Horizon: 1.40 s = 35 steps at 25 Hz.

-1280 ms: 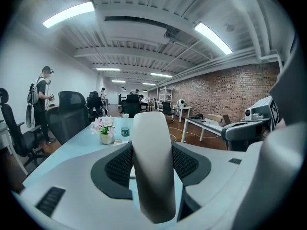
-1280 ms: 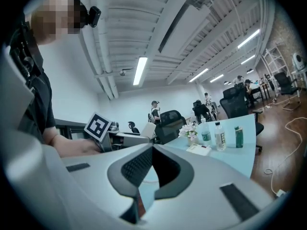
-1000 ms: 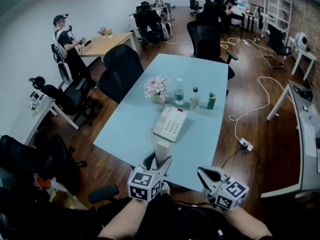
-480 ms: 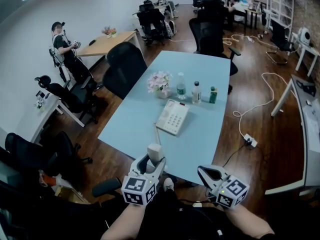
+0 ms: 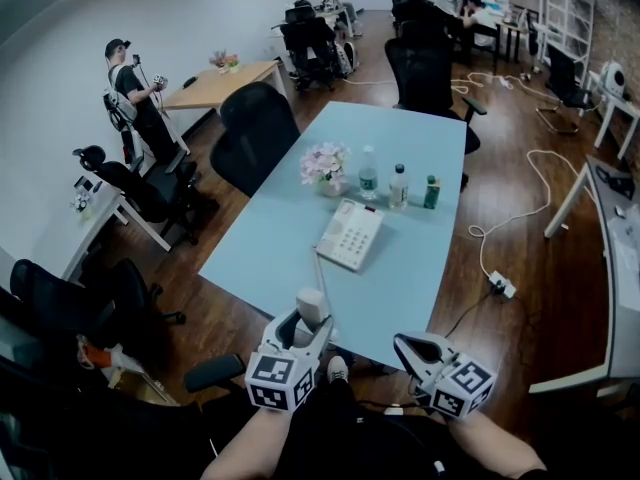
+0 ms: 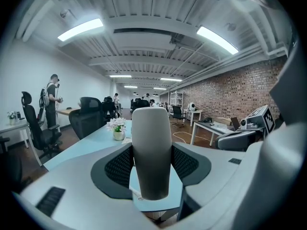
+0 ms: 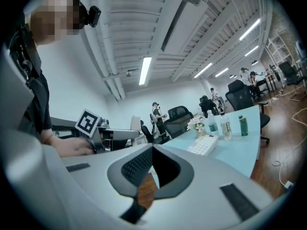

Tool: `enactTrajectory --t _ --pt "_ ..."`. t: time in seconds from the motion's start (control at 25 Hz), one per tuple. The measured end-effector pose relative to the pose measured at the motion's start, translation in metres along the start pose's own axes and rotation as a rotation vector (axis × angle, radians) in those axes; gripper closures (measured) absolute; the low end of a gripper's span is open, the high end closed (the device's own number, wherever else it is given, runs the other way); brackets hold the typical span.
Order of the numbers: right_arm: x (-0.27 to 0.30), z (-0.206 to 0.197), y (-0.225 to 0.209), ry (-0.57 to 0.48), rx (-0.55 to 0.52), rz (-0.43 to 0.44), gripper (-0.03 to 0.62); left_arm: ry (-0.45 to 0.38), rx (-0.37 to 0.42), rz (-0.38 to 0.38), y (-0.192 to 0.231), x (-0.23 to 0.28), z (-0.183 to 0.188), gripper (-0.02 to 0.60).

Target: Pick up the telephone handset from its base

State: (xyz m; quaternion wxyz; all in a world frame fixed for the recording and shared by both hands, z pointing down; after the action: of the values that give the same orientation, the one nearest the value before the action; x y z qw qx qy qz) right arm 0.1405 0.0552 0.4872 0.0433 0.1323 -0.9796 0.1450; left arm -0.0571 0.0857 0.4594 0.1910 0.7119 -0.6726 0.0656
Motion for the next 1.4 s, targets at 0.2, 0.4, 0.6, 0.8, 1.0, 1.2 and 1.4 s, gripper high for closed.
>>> enactTrajectory --t 0.2,0.4,0.6,0.8,1.0,1.2,1.4 --pt "0.011 0.004 -0.002 0.001 0.005 -0.002 0.581 0.013 -0.004 -0.003 0.01 0.007 0.002 0.345" --pt "0.027 0.01 -0.008 0.004 0.003 -0.008 0.582 0.022 0.0 -0.014 0.023 0.019 0.011 0.345" --pt "0.048 0.021 -0.02 0.0 -0.005 -0.022 0.58 0.023 0.01 -0.036 0.04 0.038 0.025 0.345" --pt "0.07 0.038 -0.034 -0.009 -0.023 -0.035 0.582 0.025 0.011 -0.056 0.057 0.06 0.038 0.345" --pt "0.09 0.042 -0.05 -0.002 -0.015 -0.049 0.582 0.023 0.007 -0.074 0.074 0.079 0.05 0.345" --pt "0.109 0.049 -0.059 0.011 -0.069 -0.092 0.583 0.025 0.01 -0.094 0.088 0.094 0.059 0.345" --pt "0.127 0.046 -0.066 0.038 -0.065 -0.103 0.583 0.035 0.004 -0.107 0.103 0.106 0.06 0.345"
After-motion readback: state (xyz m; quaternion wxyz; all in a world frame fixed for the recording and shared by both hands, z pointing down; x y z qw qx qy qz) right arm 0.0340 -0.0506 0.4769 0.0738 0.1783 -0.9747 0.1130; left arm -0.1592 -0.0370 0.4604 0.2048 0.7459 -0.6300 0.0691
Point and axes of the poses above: the fingertips, and each gripper's own axes: x forward along the fingers, y to its left, z out of its top, the point moved 4 cm from there along -x, backward along the fingers, and after that the axes turned 6 degrees about -x, right-handed, at the moved point
